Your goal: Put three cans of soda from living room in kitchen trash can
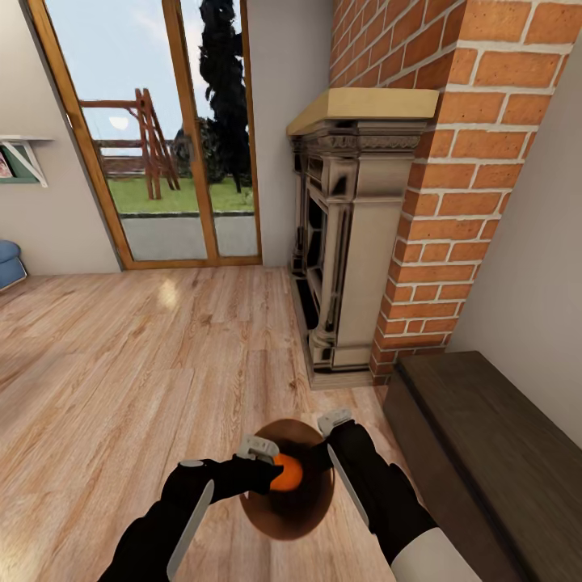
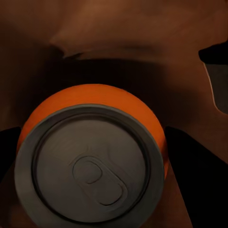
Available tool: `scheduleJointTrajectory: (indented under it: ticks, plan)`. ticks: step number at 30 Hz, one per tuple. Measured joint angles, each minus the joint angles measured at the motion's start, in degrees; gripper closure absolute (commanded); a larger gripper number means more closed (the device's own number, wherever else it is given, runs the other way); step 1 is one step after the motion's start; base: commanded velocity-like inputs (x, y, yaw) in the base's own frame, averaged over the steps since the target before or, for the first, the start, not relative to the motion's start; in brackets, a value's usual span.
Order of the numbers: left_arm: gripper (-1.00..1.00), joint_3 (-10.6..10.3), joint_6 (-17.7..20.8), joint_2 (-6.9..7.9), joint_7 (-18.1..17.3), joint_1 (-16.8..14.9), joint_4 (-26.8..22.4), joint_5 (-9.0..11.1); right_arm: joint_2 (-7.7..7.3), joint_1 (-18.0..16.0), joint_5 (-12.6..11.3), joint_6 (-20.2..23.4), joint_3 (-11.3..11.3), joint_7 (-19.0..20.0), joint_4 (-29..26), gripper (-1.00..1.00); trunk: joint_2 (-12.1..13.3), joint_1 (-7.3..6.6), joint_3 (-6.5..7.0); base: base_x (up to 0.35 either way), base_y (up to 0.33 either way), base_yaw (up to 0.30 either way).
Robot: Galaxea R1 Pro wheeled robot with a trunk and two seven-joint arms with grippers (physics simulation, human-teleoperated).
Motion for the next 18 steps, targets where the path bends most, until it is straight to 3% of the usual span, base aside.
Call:
scheduleJointTrajectory:
  ticks: [3, 5, 8, 13, 18]
  plan:
    - [1.00, 0.2, 0.0, -0.08, 0.0, 0.0, -0.3, 0.0, -0.02, 0.0, -0.1, 0.0, 0.0, 0.0, -0.2, 1.00, 0.0, 0.00, 0.00, 0.000, 0.000, 0.000]
    - [1.00, -0.8, -0.3, -0.14, 0.5, 0.0, -0.4, -1.5, -0.02, 0.0, -0.4, 0.0, 0.0, 0.0, -0.4, 1.00, 0.0, 0.00, 0.00, 0.000, 0.000, 0.000]
    - [1.00, -2.2, -0.2, -0.20, 0.6, 0.0, -0.4, -1.8, 0.03, 0.0, -3.7, 0.0, 0.1, 0.4, -3.8, 1.00, 0.0, 0.00, -0.01, 0.000, 0.000, 0.000]
    - [1.00, -2.8, 0.0, -0.22, 0.6, 0.0, -0.2, -1.9, 0.05, 0.0, -1.4, 0.0, 0.1, 0.1, -5.5, 1.00, 0.0, 0.00, 0.00, 0.000, 0.000, 0.000]
    - [1.00, -3.3, 0.0, -0.23, 0.6, 0.0, 0.1, -2.2, 0.06, 0.0, -3.1, 0.0, 0.1, 0.3, -5.5, 1.00, 0.0, 0.00, -0.01, 0.000, 0.000, 0.000]
